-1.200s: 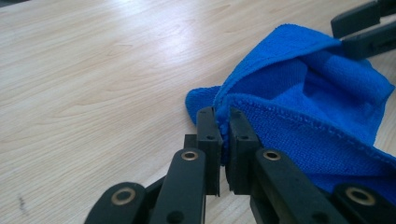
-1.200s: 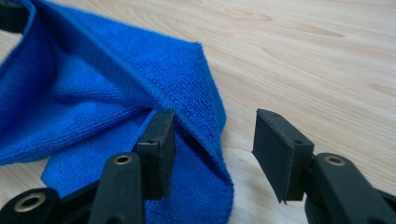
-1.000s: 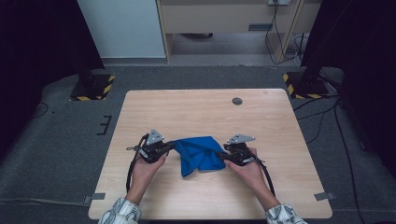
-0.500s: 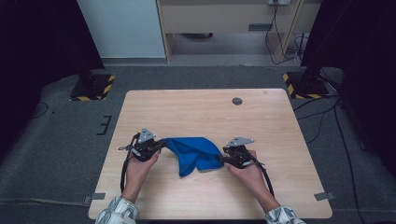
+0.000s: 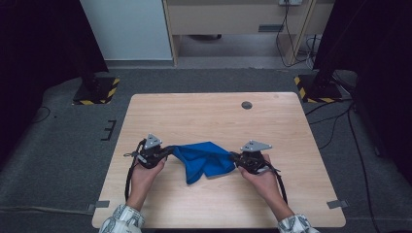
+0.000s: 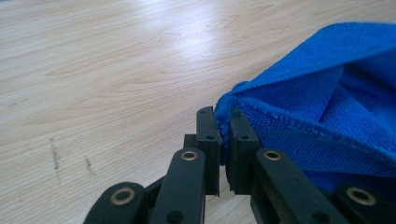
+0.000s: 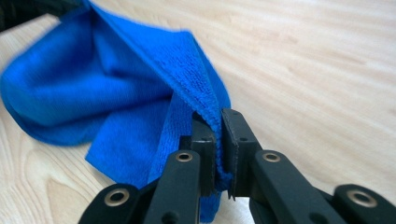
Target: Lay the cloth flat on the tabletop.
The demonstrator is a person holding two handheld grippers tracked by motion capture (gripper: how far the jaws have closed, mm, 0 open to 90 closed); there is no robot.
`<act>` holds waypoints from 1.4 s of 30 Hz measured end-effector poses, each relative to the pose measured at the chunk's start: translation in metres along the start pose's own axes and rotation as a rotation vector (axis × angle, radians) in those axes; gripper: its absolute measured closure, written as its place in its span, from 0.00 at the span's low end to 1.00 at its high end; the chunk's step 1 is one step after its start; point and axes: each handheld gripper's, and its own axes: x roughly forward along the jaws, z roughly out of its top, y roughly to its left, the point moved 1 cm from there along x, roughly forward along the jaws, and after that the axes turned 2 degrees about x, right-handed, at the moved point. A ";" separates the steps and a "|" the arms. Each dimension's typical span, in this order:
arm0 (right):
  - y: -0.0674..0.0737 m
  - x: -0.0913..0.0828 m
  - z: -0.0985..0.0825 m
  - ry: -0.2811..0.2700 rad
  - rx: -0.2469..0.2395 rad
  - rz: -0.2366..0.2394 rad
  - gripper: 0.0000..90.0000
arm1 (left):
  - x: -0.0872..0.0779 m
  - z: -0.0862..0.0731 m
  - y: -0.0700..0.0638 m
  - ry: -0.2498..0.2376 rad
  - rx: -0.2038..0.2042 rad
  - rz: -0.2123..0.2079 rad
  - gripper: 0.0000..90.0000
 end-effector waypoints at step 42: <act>-0.031 -0.028 0.000 0.032 0.024 -0.084 0.97 | 0.000 0.012 -0.022 -0.108 0.000 0.003 0.30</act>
